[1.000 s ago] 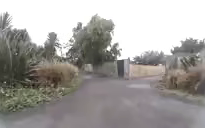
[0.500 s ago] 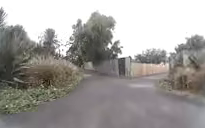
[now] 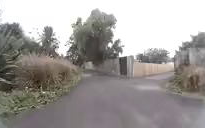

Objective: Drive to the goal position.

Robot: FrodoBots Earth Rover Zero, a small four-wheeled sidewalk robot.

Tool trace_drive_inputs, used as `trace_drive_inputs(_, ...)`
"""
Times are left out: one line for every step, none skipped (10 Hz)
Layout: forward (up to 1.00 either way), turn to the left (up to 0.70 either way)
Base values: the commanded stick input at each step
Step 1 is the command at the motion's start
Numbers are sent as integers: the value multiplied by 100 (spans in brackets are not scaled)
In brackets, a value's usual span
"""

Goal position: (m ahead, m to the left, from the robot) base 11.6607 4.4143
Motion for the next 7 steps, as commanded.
trace_drive_inputs(85, 0)
trace_drive_inputs(85, 0)
trace_drive_inputs(85, 0)
trace_drive_inputs(85, 0)
trace_drive_inputs(85, 0)
trace_drive_inputs(85, 0)
trace_drive_inputs(85, 0)
